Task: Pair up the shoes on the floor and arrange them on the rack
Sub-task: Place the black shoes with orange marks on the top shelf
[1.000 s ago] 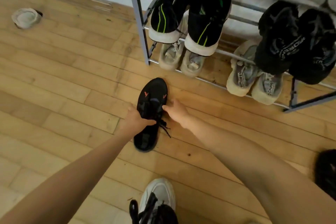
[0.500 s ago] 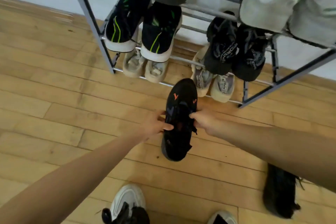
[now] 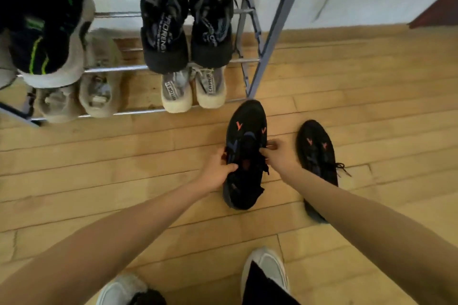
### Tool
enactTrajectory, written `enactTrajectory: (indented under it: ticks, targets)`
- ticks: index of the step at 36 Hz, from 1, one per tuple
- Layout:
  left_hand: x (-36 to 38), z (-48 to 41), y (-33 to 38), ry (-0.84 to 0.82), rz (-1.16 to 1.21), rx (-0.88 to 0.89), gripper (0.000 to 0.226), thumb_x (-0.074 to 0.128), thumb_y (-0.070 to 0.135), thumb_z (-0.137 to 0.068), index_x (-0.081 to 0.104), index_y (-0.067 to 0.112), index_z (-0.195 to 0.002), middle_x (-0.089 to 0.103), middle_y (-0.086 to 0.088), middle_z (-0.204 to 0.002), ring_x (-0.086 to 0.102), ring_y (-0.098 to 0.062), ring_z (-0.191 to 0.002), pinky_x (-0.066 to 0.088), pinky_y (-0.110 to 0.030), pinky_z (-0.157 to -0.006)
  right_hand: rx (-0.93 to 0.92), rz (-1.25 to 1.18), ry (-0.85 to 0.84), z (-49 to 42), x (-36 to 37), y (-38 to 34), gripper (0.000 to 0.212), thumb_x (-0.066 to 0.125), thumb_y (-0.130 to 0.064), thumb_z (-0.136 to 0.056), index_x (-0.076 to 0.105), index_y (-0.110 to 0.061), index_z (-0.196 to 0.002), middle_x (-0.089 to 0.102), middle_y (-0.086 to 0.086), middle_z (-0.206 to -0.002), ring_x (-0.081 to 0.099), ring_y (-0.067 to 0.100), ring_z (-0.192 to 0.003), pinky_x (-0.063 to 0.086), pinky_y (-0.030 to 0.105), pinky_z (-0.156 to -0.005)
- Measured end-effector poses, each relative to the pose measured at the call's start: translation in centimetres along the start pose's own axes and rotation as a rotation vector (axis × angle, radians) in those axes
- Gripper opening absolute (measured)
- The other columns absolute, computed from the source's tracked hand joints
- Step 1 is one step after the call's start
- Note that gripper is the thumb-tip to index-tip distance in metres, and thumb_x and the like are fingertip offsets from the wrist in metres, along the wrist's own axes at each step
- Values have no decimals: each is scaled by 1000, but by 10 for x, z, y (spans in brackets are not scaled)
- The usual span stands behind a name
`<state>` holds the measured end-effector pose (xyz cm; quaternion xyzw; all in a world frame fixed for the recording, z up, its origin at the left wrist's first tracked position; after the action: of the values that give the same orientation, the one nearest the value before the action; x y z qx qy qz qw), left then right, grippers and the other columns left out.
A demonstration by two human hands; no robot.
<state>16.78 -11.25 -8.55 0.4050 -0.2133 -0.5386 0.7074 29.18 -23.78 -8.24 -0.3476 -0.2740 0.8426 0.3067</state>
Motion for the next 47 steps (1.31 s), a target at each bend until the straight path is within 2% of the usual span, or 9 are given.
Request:
enactTrajectory:
  ticks: [8,13,20,23,28,32,35,41,47]
  targets:
    - [24,-16,-14,113,-186,0,40,54,21,-94,49,14,-132,57,-5,-130,52,-25,-120,40,-28,-89,-277,307,383,5,-87,26,27,54,-15,-91,58,-12,-117,63,5,-108,59,20,-100,47,31,-85]
    - [24,-11,-25,51,-123,-39,69,71,15,-79,40,27,-140,55,3,-131,49,-19,-123,40,-32,-95,-136,511,450,14,-118,78,46,61,-32,-87,45,-11,-126,48,10,-125,44,27,-116,42,40,-98]
    - [29,-5,-32,-8,-113,-49,86,73,9,-75,29,38,-143,55,6,-131,49,-17,-121,42,-33,-97,-21,247,413,22,-122,102,61,64,-30,-85,35,-19,-138,31,11,-142,41,31,-124,39,44,-102]
    - [31,-3,-31,-14,-141,-22,85,72,7,-76,29,37,-143,56,7,-123,50,-14,-114,43,-34,-97,169,-17,470,24,-138,108,71,68,-25,-83,28,-14,-140,31,14,-143,45,33,-121,44,43,-93]
    - [34,-1,-30,31,-167,-6,83,70,5,-78,29,33,-143,53,9,-110,48,-11,-105,44,-31,-90,350,69,162,27,-141,110,39,66,-13,-83,56,-3,-120,61,13,-110,52,24,-93,45,35,-77]
    - [33,2,-36,106,-181,-64,78,74,17,-77,33,16,-143,56,-2,-125,54,-19,-111,47,-33,-92,308,-59,47,31,-130,113,60,64,-12,-86,40,-23,-139,57,5,-115,53,25,-105,49,42,-88]
    - [30,8,-41,125,-157,-108,57,73,25,-78,51,12,-129,62,-2,-121,57,-15,-104,46,-26,-84,311,-155,-67,37,-124,117,69,68,-19,-84,34,-37,-141,54,-10,-97,51,17,-94,48,41,-78]
    - [27,13,-36,35,-13,-191,47,72,13,-78,57,13,-122,66,2,-106,60,-16,-101,48,-29,-82,352,-279,-139,44,-107,115,83,72,-4,-78,27,-31,-143,45,10,-135,58,28,-99,58,42,-65]
    - [29,21,-25,-131,101,-281,45,63,-1,-83,54,10,-125,66,-6,-113,64,-22,-100,55,-31,-63,358,-243,-98,46,-73,103,52,70,-9,-81,44,-8,-127,52,15,-131,59,24,-96,58,36,-74]
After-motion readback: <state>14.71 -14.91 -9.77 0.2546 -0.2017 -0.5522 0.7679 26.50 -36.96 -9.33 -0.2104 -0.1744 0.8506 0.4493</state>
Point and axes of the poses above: each hand's wrist, its own z-axis away from the middle knuckle, its own x-axis out of the palm, y = z × x, the point moved 4 cm from there along -z, towards the middle knuckle
